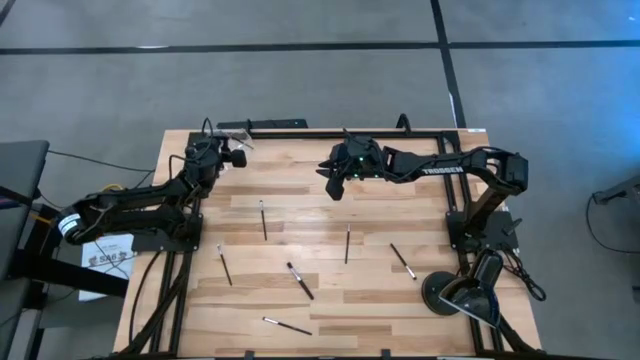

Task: Put items in baskets/containers
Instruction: Put the highlighter brush into the transparent bin, then put the eyeshadow brush into the transparent bin

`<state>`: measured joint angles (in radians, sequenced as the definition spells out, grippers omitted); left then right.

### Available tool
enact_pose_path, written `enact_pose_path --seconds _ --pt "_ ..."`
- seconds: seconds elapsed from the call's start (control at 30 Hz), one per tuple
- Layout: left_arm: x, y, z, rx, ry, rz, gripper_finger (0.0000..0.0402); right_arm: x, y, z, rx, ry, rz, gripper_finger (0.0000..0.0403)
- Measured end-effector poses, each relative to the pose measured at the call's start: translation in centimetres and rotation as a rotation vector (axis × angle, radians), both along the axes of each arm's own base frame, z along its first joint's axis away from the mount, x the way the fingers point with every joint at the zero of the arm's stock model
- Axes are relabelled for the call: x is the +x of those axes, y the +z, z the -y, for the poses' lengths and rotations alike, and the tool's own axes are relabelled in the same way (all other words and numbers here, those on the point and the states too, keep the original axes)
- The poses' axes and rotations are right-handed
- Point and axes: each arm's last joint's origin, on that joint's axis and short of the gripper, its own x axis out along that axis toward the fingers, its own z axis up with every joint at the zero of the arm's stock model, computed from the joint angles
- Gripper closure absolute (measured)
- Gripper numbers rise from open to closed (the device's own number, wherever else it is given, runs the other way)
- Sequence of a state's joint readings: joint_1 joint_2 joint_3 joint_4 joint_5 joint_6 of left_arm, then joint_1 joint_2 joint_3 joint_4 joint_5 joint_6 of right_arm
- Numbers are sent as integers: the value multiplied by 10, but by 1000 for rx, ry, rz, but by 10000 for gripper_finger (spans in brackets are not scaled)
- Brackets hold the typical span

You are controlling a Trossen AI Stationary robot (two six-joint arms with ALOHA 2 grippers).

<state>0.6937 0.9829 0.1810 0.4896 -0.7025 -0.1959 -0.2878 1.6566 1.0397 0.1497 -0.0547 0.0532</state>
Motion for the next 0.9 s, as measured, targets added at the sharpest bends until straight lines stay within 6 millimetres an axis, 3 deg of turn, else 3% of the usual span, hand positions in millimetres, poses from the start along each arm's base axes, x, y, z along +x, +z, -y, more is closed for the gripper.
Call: enact_pose_path --seconds 0.2,0.57,0.9 --pt "0 0 0 2 -3 -11 288 0 0 0 0 0 -3 316" --pt "-1 4 0 27 0 -19 207 -1 -1 0 4 0 -15 316" --pt "-2 7 1 43 -2 -22 187 -1 -1 0 4 0 -15 316"
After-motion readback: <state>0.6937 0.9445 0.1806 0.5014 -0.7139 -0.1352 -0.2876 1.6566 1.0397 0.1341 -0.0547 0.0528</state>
